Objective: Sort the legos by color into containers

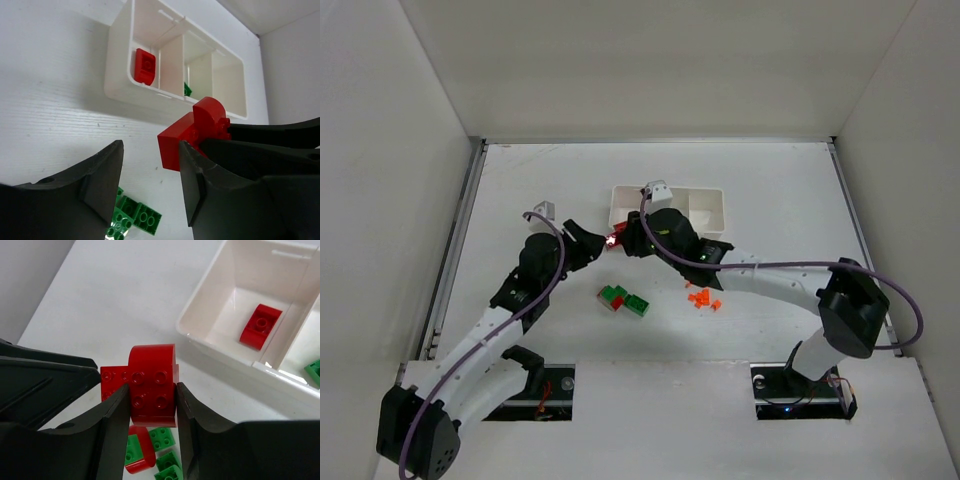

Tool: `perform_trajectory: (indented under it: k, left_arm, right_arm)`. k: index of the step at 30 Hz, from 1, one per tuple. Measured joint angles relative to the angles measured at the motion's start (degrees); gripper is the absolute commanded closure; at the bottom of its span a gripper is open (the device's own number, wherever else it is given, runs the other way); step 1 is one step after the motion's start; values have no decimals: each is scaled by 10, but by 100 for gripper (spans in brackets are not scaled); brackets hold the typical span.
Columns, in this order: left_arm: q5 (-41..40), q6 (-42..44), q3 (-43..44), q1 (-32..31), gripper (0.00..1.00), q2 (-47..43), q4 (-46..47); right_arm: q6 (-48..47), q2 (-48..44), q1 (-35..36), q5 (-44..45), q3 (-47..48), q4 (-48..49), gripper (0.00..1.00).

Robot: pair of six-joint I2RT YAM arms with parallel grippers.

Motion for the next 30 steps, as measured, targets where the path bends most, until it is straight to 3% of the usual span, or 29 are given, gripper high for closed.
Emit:
perform_trajectory:
  k: [6, 14, 30]
  left_arm:
    - [33, -32, 3, 1, 48, 13, 35]
    - [61, -65, 3, -1, 60, 52, 79]
    - [70, -78, 3, -4, 58, 78, 111]
  right_arm:
    - [1, -5, -12, -8, -5, 3, 76]
    - [16, -5, -17, -23, -24, 14, 76]
    - [89, -35, -72, -99, -73, 75, 76]
